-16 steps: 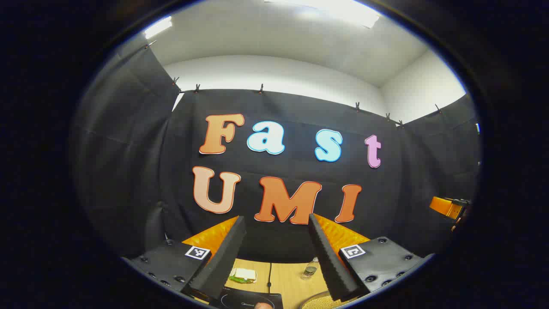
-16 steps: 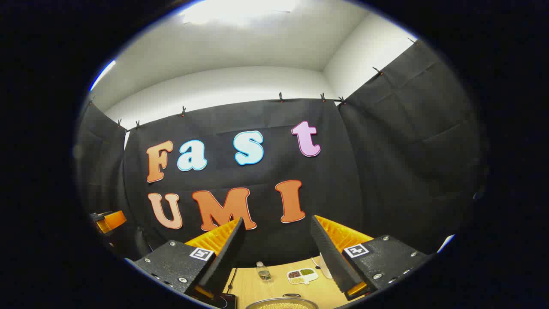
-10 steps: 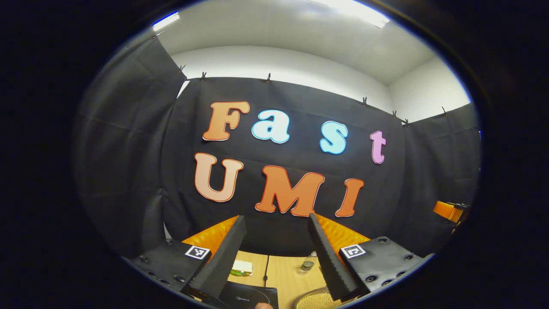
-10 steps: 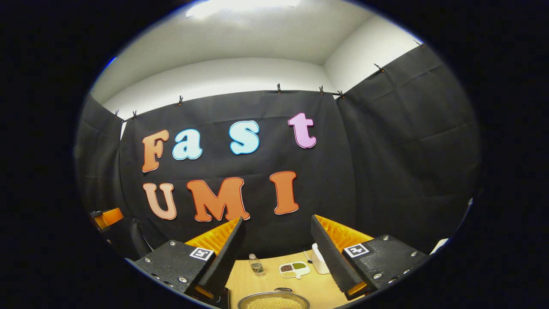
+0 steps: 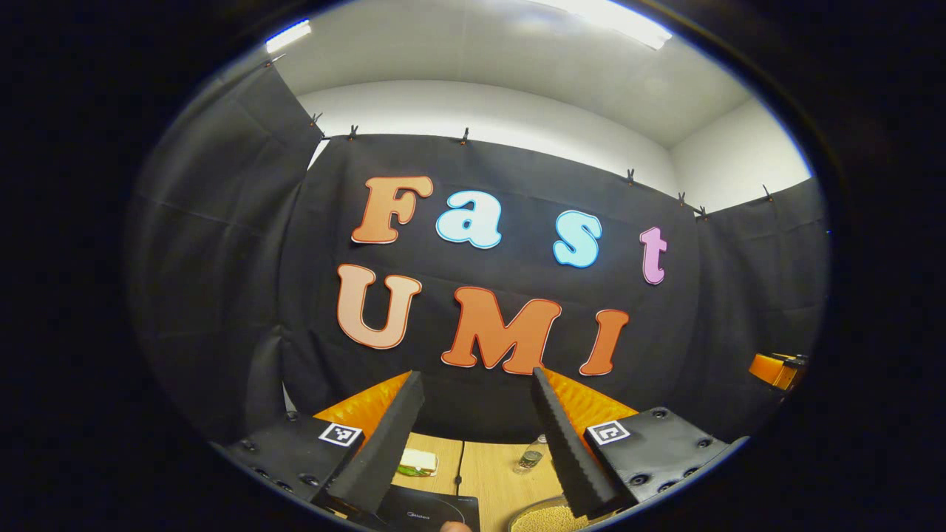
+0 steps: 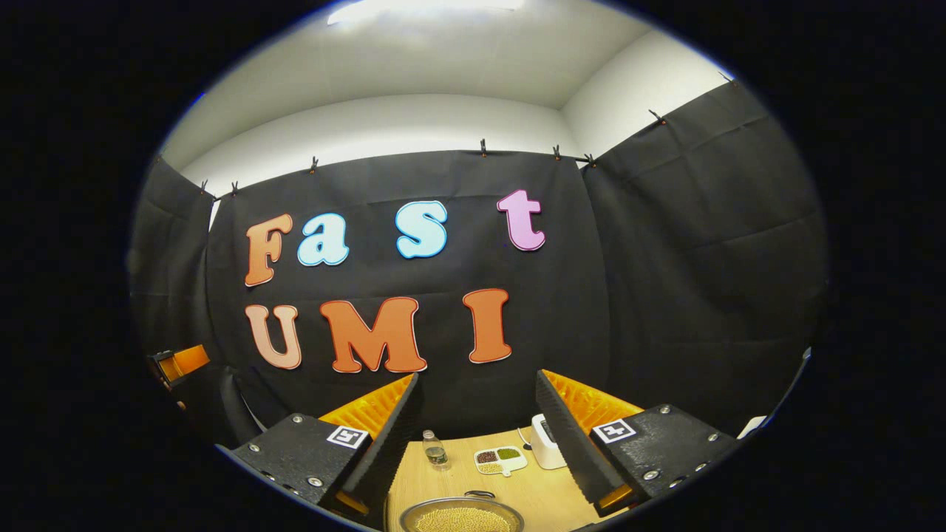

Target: First push the handle of the pot to place it horizontally, then grasp the pot with both hands and set it on the induction cooktop.

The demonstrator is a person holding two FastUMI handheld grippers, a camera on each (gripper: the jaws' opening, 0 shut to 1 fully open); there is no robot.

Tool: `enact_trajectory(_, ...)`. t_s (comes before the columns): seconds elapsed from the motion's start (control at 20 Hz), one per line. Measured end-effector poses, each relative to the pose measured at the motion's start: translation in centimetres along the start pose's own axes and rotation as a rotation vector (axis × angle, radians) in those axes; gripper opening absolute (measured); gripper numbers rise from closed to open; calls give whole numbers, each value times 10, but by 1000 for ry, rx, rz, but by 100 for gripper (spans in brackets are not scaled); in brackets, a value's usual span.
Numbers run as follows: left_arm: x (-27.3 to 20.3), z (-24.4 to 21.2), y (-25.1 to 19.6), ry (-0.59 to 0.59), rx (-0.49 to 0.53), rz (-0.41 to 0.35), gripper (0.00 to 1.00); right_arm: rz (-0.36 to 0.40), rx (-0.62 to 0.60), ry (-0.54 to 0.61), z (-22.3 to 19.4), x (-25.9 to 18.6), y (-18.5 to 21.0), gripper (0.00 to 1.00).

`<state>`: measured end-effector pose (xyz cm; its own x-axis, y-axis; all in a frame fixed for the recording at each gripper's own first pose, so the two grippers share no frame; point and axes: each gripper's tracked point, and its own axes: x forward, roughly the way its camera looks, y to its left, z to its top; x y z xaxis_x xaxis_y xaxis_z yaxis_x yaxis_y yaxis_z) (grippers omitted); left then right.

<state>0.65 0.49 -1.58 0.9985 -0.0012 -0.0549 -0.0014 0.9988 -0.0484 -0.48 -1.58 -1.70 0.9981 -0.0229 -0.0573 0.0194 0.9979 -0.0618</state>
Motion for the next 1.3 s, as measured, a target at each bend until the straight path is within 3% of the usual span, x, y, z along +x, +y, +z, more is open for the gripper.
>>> enact_trajectory(0.2, 1, -3, 1, 16, -2, 0, 95, 30, 22, 5, -2, -7, 6, 95)
enact_trajectory(0.6, -1, 1, 1, 30, 9, -16, 95, 11, 28, 23, -13, -9, -7, 94)
enact_trajectory(0.65, -1, 1, 0, 33, 12, -24, 95, 10, 28, 28, -15, -8, -9, 100)
enact_trajectory(0.7, -2, 1, 1, 36, 18, -32, 95, 4, 30, 39, -17, -8, -10, 92)
enact_trajectory(0.75, -2, 2, 1, 38, 26, -37, 95, 4, 31, 53, -21, -10, -11, 94)
enact_trajectory(0.85, -3, 2, 1, 39, 36, -44, 95, 9, 28, 59, -23, -10, -11, 77)
enact_trajectory(1.0, -2, 2, 1, 45, 31, -48, 95, 24, 18, 67, -28, -11, -8, 59)
enact_trajectory(1.05, -3, 2, 1, 47, 25, -46, 95, 30, 19, 66, -28, -12, -7, 43)
enact_trajectory(1.1, -3, 1, 2, 49, 20, -42, 95, 40, 21, 65, -27, -12, -5, 48)
enact_trajectory(1.15, -2, 0, 3, 53, 15, -38, 95, 49, 22, 64, -29, -13, -4, 31)
enact_trajectory(1.3, -1, -2, 3, 62, 5, -30, 95, 58, 22, 78, -36, -12, -5, 16)
